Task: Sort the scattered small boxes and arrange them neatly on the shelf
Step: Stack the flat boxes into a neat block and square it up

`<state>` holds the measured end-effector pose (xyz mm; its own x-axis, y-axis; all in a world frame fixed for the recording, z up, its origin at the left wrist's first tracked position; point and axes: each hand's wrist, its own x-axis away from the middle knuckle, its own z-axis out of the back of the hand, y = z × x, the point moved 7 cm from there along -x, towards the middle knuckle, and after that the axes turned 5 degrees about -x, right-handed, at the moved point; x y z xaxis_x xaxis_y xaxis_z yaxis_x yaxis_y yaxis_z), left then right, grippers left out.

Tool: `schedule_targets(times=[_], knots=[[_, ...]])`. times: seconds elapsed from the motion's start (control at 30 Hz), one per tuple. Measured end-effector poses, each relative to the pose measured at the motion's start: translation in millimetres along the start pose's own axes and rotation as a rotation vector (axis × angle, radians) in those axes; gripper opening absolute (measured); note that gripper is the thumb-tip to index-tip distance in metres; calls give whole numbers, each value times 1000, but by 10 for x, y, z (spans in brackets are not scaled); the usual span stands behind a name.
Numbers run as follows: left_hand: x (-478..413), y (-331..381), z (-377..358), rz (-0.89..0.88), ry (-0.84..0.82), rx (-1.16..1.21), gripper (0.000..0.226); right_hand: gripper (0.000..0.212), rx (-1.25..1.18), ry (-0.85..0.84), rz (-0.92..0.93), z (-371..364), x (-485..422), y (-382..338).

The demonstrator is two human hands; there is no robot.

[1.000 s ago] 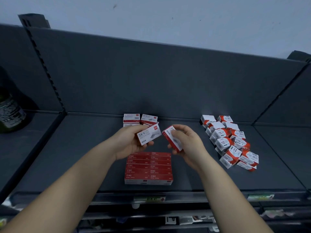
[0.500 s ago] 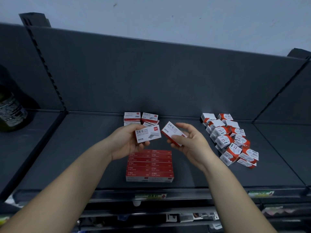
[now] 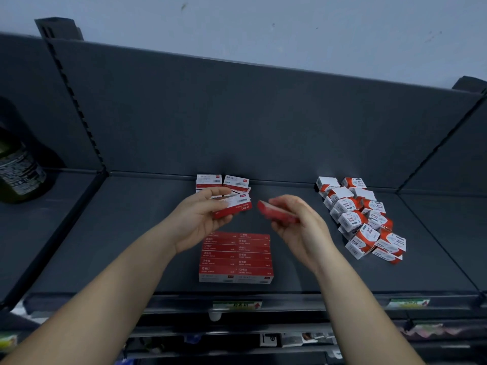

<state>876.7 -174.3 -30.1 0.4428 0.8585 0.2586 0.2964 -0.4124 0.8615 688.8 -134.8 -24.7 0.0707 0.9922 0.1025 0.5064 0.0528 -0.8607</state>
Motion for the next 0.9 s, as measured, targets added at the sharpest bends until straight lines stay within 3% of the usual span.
schedule_targets(times=[0.13, 0.33, 0.5, 0.7, 0.9], knots=[[-7, 3, 25, -17, 29, -85, 39, 37, 102, -6, 24, -6, -31, 21], [-19, 17, 64, -67, 119, -183, 44, 46, 222, 68, 117, 48, -90, -65], [-42, 82, 180, -135, 253, -388, 42, 40, 90, 115, 121, 113, -126, -135], [-40, 134, 93, -184, 160, -277, 35, 32, 72, 138, 131, 138, -142, -173], [-35, 123, 6, -193, 70, -292, 34, 22, 90, 30, 108, 34, -174, -146]])
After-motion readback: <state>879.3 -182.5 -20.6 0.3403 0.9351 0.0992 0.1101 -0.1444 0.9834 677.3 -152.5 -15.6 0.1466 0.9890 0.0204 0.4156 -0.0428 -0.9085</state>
